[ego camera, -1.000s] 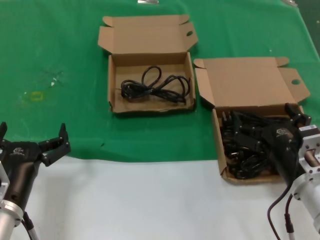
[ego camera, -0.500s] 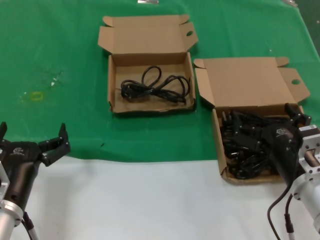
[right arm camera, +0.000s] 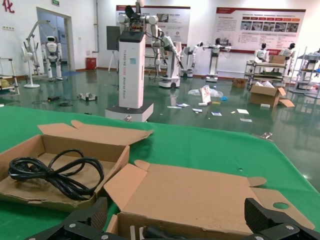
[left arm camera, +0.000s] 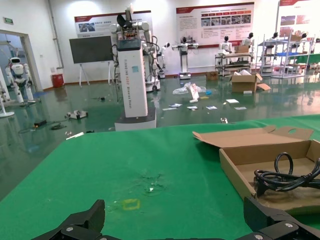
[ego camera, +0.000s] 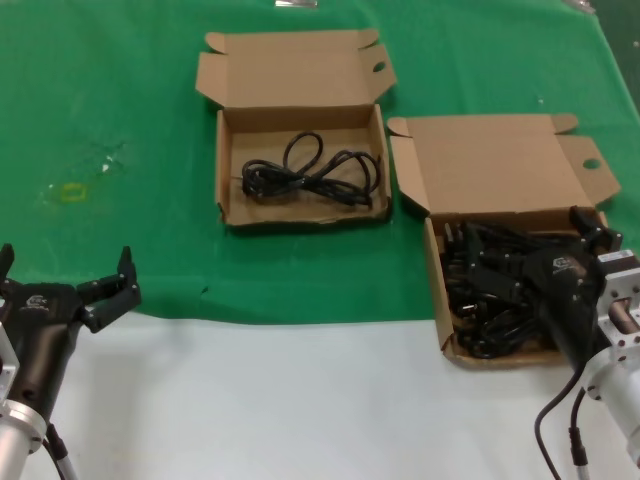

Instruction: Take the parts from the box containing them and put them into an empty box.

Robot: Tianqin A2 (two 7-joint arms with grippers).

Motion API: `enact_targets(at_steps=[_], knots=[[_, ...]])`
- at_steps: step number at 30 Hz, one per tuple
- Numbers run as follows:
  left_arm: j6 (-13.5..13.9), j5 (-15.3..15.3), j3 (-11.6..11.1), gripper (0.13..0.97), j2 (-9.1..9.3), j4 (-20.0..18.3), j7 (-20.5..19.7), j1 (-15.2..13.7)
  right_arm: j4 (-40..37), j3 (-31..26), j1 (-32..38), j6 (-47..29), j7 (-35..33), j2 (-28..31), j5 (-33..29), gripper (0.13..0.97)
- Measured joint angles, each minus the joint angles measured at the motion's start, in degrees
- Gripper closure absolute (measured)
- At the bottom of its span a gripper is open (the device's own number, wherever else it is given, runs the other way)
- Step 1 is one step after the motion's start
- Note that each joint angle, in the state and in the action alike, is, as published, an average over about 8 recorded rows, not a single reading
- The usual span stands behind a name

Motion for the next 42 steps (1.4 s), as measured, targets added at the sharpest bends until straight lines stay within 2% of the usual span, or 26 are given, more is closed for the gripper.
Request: enact_targets(at_steps=[42], knots=[[0.00,0.00,0.00,0.132,0.00,0.00,0.00,0.00,0.00,0.00,0.00,0.00,0.00,0.00,0.00,0.129]])
